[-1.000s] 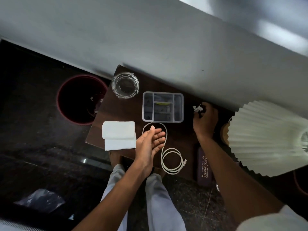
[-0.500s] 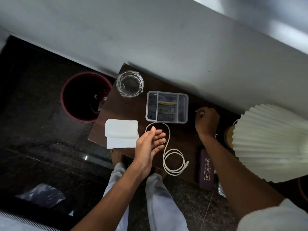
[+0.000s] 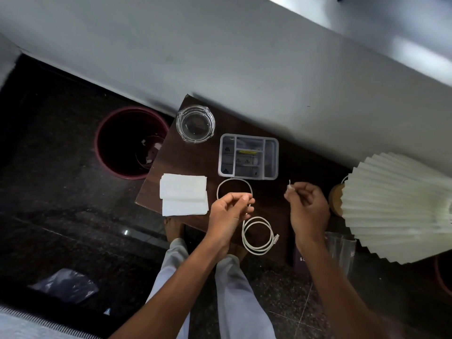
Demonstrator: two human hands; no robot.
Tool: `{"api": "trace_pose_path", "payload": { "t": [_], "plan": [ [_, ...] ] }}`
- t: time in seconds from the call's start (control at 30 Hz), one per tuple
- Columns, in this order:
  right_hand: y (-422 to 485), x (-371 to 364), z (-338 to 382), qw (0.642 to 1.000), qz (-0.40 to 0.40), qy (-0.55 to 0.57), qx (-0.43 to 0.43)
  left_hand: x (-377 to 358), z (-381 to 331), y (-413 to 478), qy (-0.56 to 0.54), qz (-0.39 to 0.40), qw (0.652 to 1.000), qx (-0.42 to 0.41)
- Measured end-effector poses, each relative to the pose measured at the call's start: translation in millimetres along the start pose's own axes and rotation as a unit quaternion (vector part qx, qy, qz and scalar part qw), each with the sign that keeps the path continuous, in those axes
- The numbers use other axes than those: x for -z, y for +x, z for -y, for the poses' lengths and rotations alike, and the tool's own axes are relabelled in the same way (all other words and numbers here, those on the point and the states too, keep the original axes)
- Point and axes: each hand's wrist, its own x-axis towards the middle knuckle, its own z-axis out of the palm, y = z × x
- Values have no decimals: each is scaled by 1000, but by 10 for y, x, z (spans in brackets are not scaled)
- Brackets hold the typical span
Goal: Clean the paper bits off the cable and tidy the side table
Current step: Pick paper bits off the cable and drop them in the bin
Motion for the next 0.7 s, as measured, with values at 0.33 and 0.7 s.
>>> {"api": "trace_pose_path", "payload": {
  "t": [0.33, 0.7],
  "plan": [
    [-628, -255, 373, 992, 87, 11, 88, 28, -223, -71, 59, 41, 992, -108],
    [-788, -729, 662, 980, 134, -24, 144, 474, -421, -21, -58, -6, 996, -74]
  ]
}}
